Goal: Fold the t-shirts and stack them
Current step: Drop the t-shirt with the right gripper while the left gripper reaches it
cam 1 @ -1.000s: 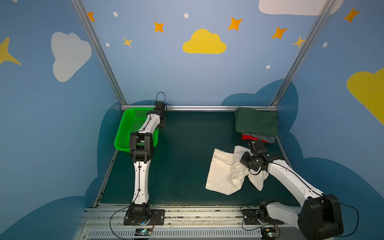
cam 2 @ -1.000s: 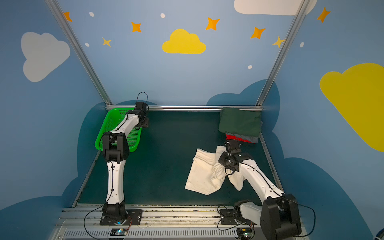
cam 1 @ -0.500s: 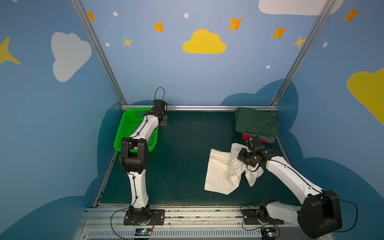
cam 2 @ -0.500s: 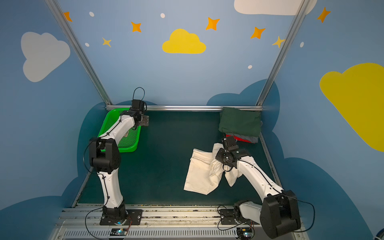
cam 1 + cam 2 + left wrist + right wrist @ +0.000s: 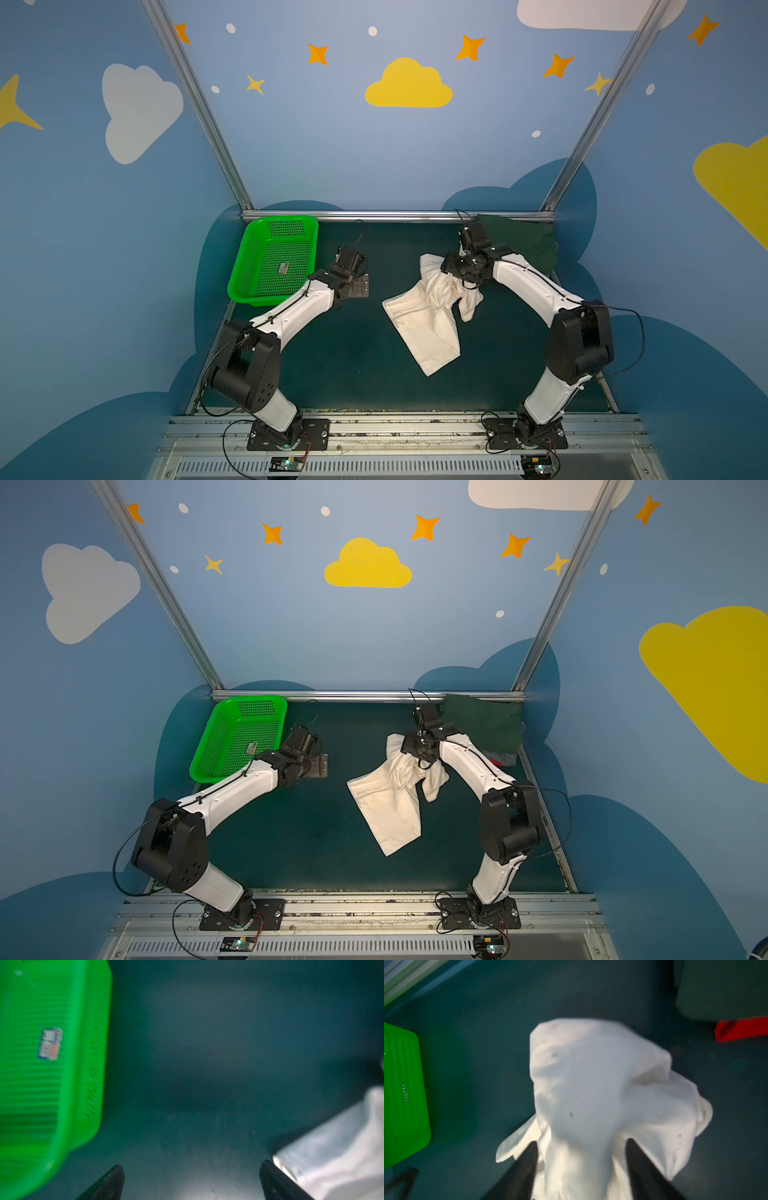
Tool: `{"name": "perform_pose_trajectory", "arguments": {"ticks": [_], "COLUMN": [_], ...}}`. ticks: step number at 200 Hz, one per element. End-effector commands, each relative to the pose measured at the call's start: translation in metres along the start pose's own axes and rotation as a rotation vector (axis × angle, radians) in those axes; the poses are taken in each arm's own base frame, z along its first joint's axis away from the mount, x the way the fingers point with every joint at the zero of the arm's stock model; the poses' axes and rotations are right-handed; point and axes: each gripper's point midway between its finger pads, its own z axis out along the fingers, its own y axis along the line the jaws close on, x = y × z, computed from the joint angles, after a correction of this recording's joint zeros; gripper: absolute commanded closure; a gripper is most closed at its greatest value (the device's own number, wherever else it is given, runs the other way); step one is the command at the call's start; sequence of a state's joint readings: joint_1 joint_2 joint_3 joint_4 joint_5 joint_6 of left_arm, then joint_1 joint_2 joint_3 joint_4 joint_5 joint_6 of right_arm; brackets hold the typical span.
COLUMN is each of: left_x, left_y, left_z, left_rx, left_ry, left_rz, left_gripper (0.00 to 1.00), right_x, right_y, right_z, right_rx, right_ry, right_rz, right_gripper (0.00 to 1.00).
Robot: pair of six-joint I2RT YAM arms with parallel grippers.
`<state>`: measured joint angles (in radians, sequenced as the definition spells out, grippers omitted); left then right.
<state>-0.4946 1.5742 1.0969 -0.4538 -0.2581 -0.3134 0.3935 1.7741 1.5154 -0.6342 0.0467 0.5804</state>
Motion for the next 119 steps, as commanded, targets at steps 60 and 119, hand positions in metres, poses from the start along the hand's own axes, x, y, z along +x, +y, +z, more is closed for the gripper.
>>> {"name": "perform_pose_trajectory", "arguments": {"ticks": [60,119], "left_x": [0.068,0.135], "left_y": [-0.128,-0.197], "left_z": [-0.060,-0.054], "left_rx": [0.393,0.501], "left_ry": [0.037,0.193], "left_rz": [0.116,0.340], "left_gripper": [0.00,0.00], "right_x": [0.020,0.076], "right_y": [-0.111,-0.160], "right_z": [-0.063,-0.091], "right_rx": [0.165,0.201], "right_ry": [-0.028,-0.056], "right_rz": [0.138,0.253], "right_gripper": [0.13,0.12]}}
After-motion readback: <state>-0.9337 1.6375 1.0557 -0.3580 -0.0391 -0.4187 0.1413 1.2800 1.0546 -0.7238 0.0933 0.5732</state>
